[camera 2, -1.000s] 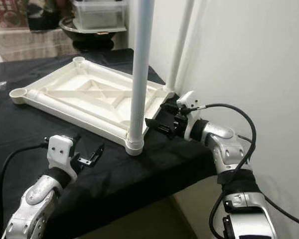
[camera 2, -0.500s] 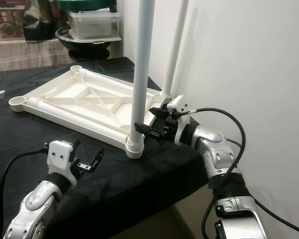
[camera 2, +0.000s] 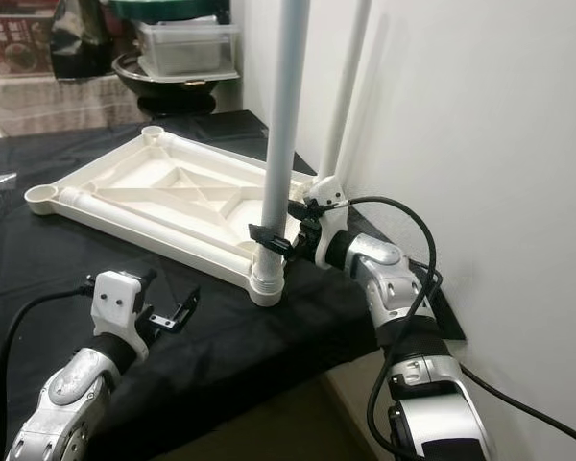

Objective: Building children table

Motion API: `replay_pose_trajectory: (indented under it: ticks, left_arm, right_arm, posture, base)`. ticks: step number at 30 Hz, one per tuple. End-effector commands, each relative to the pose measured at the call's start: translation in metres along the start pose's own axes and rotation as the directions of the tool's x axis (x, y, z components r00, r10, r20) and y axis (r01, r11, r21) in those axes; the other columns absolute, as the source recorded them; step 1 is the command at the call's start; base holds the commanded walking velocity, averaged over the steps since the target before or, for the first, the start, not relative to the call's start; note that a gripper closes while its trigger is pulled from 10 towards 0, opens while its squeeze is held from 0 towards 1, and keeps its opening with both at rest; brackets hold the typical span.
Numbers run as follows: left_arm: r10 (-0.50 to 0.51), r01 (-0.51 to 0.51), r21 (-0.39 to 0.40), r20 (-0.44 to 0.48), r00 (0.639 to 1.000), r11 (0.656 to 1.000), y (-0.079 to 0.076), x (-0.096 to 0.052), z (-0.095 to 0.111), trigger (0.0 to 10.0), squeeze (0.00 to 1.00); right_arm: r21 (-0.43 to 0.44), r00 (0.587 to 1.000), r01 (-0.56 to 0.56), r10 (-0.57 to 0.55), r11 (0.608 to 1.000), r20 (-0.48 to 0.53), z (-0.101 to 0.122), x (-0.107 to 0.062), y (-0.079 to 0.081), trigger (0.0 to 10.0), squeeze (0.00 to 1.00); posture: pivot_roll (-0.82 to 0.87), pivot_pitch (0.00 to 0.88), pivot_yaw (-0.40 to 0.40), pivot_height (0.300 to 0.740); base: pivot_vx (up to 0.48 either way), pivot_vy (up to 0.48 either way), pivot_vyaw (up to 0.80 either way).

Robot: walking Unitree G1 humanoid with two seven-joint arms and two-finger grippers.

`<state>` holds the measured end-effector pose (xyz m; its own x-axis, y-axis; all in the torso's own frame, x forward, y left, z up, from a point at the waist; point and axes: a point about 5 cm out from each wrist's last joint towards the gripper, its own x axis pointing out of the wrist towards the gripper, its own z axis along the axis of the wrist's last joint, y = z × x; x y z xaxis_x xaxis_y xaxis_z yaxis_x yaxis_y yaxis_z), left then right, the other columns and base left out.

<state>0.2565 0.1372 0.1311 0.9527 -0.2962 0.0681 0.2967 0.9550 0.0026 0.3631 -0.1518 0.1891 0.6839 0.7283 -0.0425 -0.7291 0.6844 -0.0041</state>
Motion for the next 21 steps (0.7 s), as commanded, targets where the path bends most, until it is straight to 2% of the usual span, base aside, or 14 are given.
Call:
replay_pose_trajectory:
  ticks: [1, 8, 9, 10, 11, 19, 21]
  left_arm:
    - [0.002, -0.002, 0.007, -0.023, 1.0, 1.0, -0.0001, 0.0, -0.0033, 10.0, 0.0]
    - [-0.002, 0.003, 0.007, -0.023, 1.0, 1.0, -0.001, 0.001, -0.003, 10.0, 0.0]
    - [-0.002, 0.002, 0.008, -0.024, 1.0, 1.0, -0.0005, 0.0007, -0.0031, 10.0, 0.0]
    - [-0.002, 0.002, 0.009, -0.025, 1.0, 1.0, -0.0002, 0.0005, -0.0032, 10.0, 0.0]
    - [-0.002, 0.002, 0.009, -0.026, 1.0, 1.0, 0.0, 0.0004, -0.0034, 10.0, 0.0]
    - [-0.006, 0.006, 0.006, -0.028, 1.0, 1.0, -0.0017, 0.0004, -0.0043, 10.0, 0.0]
    - [-0.008, 0.008, 0.006, -0.028, 1.0, 1.0, -0.0021, 0.0005, -0.0047, 10.0, 0.0]
  right_arm:
    - [0.01, 0.999, 0.0, 0.0, 1.0, 0.04, 0.0086, 0.0042, 0.0017, 10.0, 0.0]
    - [0.037, 0.998, 0.037, -0.039, 0.999, 0.056, 0.0055, 0.0112, 0.0049, 10.0, 0.0]
    - [0.044, 0.996, 0.051, -0.054, 0.998, 0.065, 0.0058, 0.0113, 0.0039, 4.4, 0.0]
    - [0.049, 0.995, 0.059, -0.063, 0.997, 0.071, 0.006, 0.0113, 0.0032, 4.4, 0.0]
    - [0.056, 0.994, 0.072, -0.076, 0.996, 0.078, 0.0064, 0.0111, 0.0024, 0.0, 0.0]
    - [0.058, 0.986, 0.12, -0.125, 0.991, 0.105, 0.0117, 0.009, 0.0022, 0.0, 0.0]
    - [0.037, 0.965, 0.251, -0.253, 0.967, 0.073, 0.0142, 0.0119, 0.001, 0.0, 0.0]
  posture:
    - [0.11, 0.0, -0.093, 0.74]
    - [0.11, 0.0, -0.094, 0.74]
    - [0.11, 0.0, -0.094, 0.74]
    - [0.11, 0.0, -0.094, 0.74]
    - [0.11, 0.0, -0.094, 0.74]
    - [0.11, 0.0, -0.094, 0.74]
    - [0.1, 0.0, -0.092, 0.74]
  base:
    - [0.0, 0.0, 0.0]
    - [0.0, 0.0, 0.0]
    - [0.0, 0.0, 0.0]
    - [0.0, 0.0, 0.0]
    - [0.0, 0.0, 0.0]
    - [0.0, 0.0, 0.0]
    - [0.0, 0.0, 0.0]
